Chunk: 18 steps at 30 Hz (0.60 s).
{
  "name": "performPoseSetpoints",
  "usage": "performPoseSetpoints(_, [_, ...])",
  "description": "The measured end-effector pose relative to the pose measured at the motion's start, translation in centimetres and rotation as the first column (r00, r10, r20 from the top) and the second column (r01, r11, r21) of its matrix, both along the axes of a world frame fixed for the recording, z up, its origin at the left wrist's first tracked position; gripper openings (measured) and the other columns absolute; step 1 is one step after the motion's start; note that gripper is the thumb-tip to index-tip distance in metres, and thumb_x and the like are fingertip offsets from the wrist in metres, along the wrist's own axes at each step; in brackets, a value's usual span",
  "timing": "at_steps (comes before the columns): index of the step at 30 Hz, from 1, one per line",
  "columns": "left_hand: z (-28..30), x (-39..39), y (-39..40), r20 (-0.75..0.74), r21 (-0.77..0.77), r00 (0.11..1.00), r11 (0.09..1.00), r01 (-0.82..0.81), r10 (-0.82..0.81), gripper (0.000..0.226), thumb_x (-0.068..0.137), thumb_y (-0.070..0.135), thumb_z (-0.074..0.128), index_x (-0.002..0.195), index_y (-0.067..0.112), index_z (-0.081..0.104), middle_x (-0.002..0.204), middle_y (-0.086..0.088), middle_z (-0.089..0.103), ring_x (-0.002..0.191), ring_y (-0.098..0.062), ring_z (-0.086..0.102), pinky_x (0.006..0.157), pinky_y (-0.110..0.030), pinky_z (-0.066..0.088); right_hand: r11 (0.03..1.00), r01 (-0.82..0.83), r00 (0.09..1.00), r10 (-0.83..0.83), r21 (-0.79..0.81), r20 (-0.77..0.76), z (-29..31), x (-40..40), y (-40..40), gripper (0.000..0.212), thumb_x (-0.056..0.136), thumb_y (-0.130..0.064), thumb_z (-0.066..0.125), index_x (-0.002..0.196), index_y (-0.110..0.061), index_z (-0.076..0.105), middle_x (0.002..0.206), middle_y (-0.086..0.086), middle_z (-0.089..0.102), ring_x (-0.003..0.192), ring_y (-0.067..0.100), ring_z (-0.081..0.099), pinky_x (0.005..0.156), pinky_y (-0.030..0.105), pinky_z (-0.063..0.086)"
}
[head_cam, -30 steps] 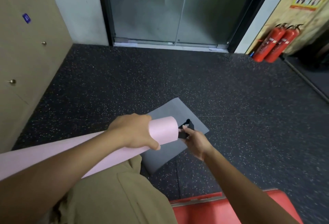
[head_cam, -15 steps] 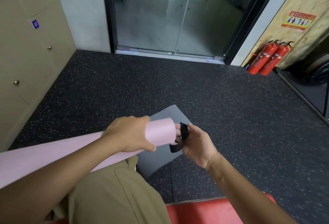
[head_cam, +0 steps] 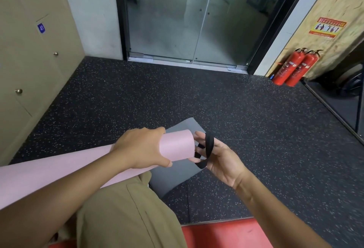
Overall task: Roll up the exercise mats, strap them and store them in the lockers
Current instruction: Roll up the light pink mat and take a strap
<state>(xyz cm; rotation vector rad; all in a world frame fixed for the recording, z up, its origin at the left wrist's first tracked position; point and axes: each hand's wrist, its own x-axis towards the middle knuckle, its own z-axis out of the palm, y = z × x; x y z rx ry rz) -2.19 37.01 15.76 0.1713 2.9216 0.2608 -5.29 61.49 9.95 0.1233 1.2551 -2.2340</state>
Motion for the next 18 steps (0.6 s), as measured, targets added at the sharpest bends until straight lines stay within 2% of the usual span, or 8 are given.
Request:
performPoseSetpoints(3, [0.2,0.3,0.0,-0.009,0.012,1.000,1.000,0.001,-0.001,0.063,0.065,0.073,0.074,0.106,0.035,0.046,0.103,0.009,0.069,0.087,-0.026,0.062,0.064,-0.036,0.038,0.995,-0.041,0.996,0.047,0.090,-0.069,0.7,0.3,-0.3,0.042,0.099,0.014,0.047,0.134,-0.004,0.062,0.137,0.015,0.063,0.112,0.030,0.067,0.085,0.051,0.061])
performPoseSetpoints(6, [0.5,0.6,0.0,-0.021,0.019,1.000,1.000,-0.002,0.003,0.063,0.065,0.075,0.073,0.104,0.035,0.045,0.100,0.009,0.068,0.080,-0.025,0.056,0.063,-0.036,0.037,0.976,-0.044,0.986,0.077,0.214,-0.148,1.6,0.7,-0.6,0.040,0.098,0.002,0.060,0.136,-0.010,0.062,0.133,0.010,0.066,0.106,0.023,0.067,0.080,0.041,0.061])
performPoseSetpoints(9, [0.8,0.9,0.3,-0.064,0.021,0.998,1.000,0.011,-0.009,0.065,0.064,0.076,0.071,0.109,0.036,0.046,0.100,0.008,0.069,0.085,-0.026,0.062,0.065,-0.036,0.038,0.961,-0.050,0.979,0.102,0.272,-0.179,2.6,0.9,-0.7,0.044,0.093,-0.008,0.072,0.135,-0.016,0.065,0.128,0.008,0.065,0.101,0.020,0.066,0.079,0.039,0.061])
performPoseSetpoints(12, [1.0,1.5,1.1,-0.118,0.022,0.992,0.999,0.046,-0.043,0.065,0.066,0.074,0.070,0.113,0.037,0.045,0.102,0.008,0.069,0.087,-0.025,0.063,0.066,-0.036,0.035,0.912,-0.104,0.946,0.214,0.397,-0.245,4.0,1.0,-0.7,0.067,0.074,-0.029,0.090,0.137,-0.030,0.064,0.120,0.014,0.057,0.100,0.022,0.060,0.093,0.048,0.058])
performPoseSetpoints(13, [1.1,1.7,1.3,-0.140,0.033,0.989,0.998,0.053,-0.048,0.065,0.067,0.074,0.070,0.114,0.037,0.044,0.104,0.008,0.069,0.089,-0.025,0.064,0.066,-0.036,0.035,0.894,-0.110,0.930,0.247,0.434,-0.272,4.7,0.9,-0.7,0.081,0.065,-0.037,0.094,0.138,-0.035,0.062,0.120,0.013,0.058,0.104,0.022,0.061,0.097,0.049,0.055])
performPoseSetpoints(14, [1.3,1.8,1.5,-0.161,0.048,0.986,0.997,0.055,-0.046,0.064,0.068,0.073,0.069,0.114,0.036,0.044,0.106,0.008,0.069,0.092,-0.025,0.066,0.067,-0.036,0.035,0.879,-0.116,0.911,0.279,0.461,-0.303,5.5,0.8,-0.7,0.094,0.056,-0.046,0.097,0.141,-0.039,0.058,0.128,0.011,0.062,0.113,0.020,0.062,0.100,0.050,0.054])
performPoseSetpoints(16, [1.8,2.1,1.8,-0.197,0.080,0.980,0.995,0.051,-0.035,0.066,0.070,0.073,0.069,0.118,0.037,0.044,0.110,0.009,0.068,0.098,-0.026,0.066,0.069,-0.035,0.035,0.827,-0.130,0.840,0.385,0.547,-0.382,7.6,0.6,-0.8,0.109,0.049,-0.061,0.095,0.146,-0.045,0.049,0.140,-0.005,0.060,0.128,0.013,0.058,0.101,0.045,0.055])
performPoseSetpoints(18, [2.5,2.3,2.1,-0.225,0.121,0.974,0.992,0.036,-0.007,0.067,0.070,0.071,0.071,0.122,0.037,0.044,0.111,0.009,0.068,0.100,-0.026,0.066,0.069,-0.035,0.035,0.716,-0.099,0.717,0.533,0.692,-0.449,10.0,0.7,-1.2,0.106,0.054,-0.058,0.094,0.147,-0.049,0.044,0.144,-0.011,0.056,0.130,0.005,0.055,0.100,0.031,0.054])
